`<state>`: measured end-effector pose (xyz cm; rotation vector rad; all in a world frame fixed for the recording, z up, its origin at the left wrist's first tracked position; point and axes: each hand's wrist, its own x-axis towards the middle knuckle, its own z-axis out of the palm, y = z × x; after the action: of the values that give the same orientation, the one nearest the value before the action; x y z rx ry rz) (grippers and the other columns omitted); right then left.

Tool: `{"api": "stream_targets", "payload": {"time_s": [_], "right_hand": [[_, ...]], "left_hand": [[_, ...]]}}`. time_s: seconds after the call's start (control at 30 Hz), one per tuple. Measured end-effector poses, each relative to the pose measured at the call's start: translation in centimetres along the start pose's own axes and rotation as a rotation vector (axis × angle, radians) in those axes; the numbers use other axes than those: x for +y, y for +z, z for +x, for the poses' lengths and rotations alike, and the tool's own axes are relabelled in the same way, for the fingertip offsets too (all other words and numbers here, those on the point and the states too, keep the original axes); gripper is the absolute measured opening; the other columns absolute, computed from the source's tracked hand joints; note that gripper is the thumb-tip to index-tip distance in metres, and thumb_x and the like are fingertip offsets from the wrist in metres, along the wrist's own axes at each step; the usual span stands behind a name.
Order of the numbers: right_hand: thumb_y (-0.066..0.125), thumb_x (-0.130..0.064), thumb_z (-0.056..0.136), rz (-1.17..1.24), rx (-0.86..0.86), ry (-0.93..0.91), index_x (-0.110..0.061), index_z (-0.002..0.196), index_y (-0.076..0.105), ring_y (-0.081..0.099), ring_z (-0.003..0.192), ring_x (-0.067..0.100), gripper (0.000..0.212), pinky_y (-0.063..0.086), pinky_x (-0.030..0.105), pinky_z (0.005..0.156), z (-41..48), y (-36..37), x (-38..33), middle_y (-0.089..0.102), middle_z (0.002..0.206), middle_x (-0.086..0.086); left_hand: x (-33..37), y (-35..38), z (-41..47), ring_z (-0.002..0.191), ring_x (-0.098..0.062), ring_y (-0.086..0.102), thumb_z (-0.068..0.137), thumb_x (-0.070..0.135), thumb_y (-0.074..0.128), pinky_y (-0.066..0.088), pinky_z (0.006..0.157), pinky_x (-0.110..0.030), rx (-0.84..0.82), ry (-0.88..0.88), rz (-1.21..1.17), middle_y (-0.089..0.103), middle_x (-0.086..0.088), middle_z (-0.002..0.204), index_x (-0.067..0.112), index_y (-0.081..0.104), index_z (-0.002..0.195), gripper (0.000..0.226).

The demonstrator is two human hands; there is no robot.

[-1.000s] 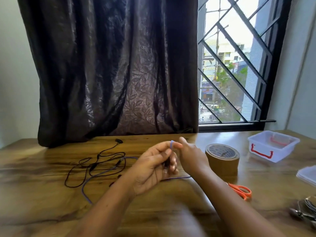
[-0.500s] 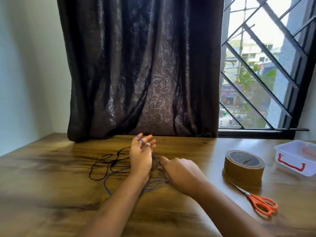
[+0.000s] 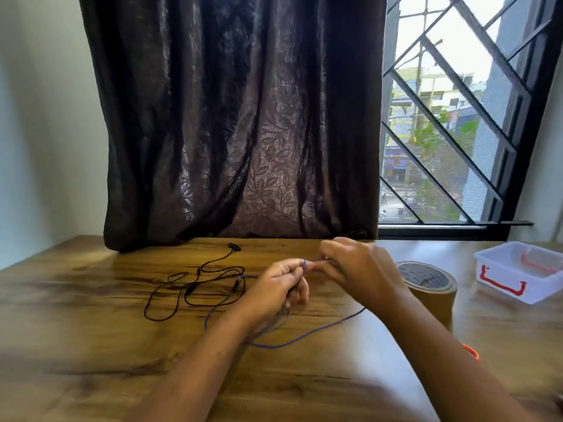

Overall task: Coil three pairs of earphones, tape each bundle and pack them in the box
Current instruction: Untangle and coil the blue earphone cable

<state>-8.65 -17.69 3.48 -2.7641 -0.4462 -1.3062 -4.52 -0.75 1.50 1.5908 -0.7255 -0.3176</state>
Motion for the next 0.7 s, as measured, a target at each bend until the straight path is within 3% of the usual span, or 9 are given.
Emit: {"api": "stream_targets", "payload": {"time_s": [0.1, 0.2, 0.3, 0.43, 0.57, 0.63, 0.7], "right_hand": [[0.037, -0.060, 0.087, -0.036, 0.082, 0.099, -0.026, 0.073, 0.059, 0.061, 0.052, 0.021, 0.043, 0.031, 0.022, 0.046, -0.3, 0.1, 0.4, 0.057, 0.066, -0.005], [0.033, -0.059, 0.093, -0.030, -0.027, 0.230, -0.025, 0.086, 0.060, 0.065, 0.072, 0.027, 0.043, 0.034, 0.028, 0.053, -0.5, 0.8, 0.3, 0.063, 0.081, -0.004], [0.034, -0.049, 0.097, 0.042, -0.175, 0.355, -0.024, 0.099, 0.056, 0.063, 0.090, 0.033, 0.033, 0.042, 0.035, 0.062, -0.8, 1.6, 0.2, 0.068, 0.097, 0.001], [0.033, -0.036, 0.100, 0.091, -0.454, 0.338, -0.026, 0.122, 0.047, 0.062, 0.098, 0.038, 0.028, 0.046, 0.037, 0.070, -0.8, 2.7, -3.3, 0.065, 0.107, 0.014], [0.039, -0.026, 0.098, 0.281, -0.567, 0.208, -0.018, 0.107, 0.048, 0.063, 0.093, 0.038, 0.015, 0.047, 0.037, 0.069, -0.4, 3.0, -7.5, 0.065, 0.102, 0.014], [0.039, -0.030, 0.100, 0.305, -0.626, 0.148, -0.016, 0.107, 0.050, 0.063, 0.091, 0.036, 0.019, 0.044, 0.034, 0.066, -0.2, 2.8, -8.1, 0.065, 0.101, 0.013], [0.036, -0.036, 0.101, 0.214, -0.618, 0.102, -0.018, 0.109, 0.054, 0.063, 0.092, 0.035, 0.027, 0.045, 0.034, 0.068, -0.1, 2.2, -7.3, 0.067, 0.102, 0.011]], "left_hand": [[1.3, 0.3, -0.6, 0.036, -0.003, 0.027, 0.102, 0.015, 0.032, 0.054, 0.055, -0.030, -0.092, -0.055, -0.182, 0.038, 0.003, 0.051, 0.006, 0.061, 0.109, 0.031], [2.3, 0.4, -1.2, 0.035, -0.005, 0.026, 0.101, 0.013, 0.032, 0.045, 0.044, -0.022, -0.142, -0.071, -0.340, 0.037, 0.002, 0.052, 0.004, 0.060, 0.105, 0.030], [3.0, 0.7, -1.3, 0.036, -0.006, 0.037, 0.098, 0.010, 0.032, 0.047, 0.044, -0.022, -0.130, 0.001, -0.539, 0.050, 0.000, 0.054, 0.004, 0.060, 0.114, 0.032], [3.3, 0.5, -0.9, 0.048, -0.010, 0.060, 0.099, 0.011, 0.032, 0.056, 0.054, -0.023, 0.098, 0.154, -0.737, 0.073, -0.004, 0.081, 0.010, 0.050, 0.128, 0.034], [2.7, -0.8, -0.3, 0.083, -0.016, 0.071, 0.102, 0.012, 0.031, 0.058, 0.073, -0.025, 0.338, 0.244, -0.692, 0.074, -0.001, 0.096, 0.021, 0.037, 0.139, 0.039], [2.1, -1.8, 0.0, 0.101, -0.016, 0.066, 0.102, 0.012, 0.030, 0.052, 0.086, -0.024, 0.440, 0.275, -0.480, 0.069, 0.000, 0.110, 0.026, 0.032, 0.143, 0.043], [1.3, -2.9, 0.2, 0.094, -0.012, 0.062, 0.102, 0.012, 0.032, 0.045, 0.094, -0.023, 0.492, 0.288, -0.108, 0.063, 0.000, 0.123, 0.033, 0.035, 0.139, 0.043]]}}
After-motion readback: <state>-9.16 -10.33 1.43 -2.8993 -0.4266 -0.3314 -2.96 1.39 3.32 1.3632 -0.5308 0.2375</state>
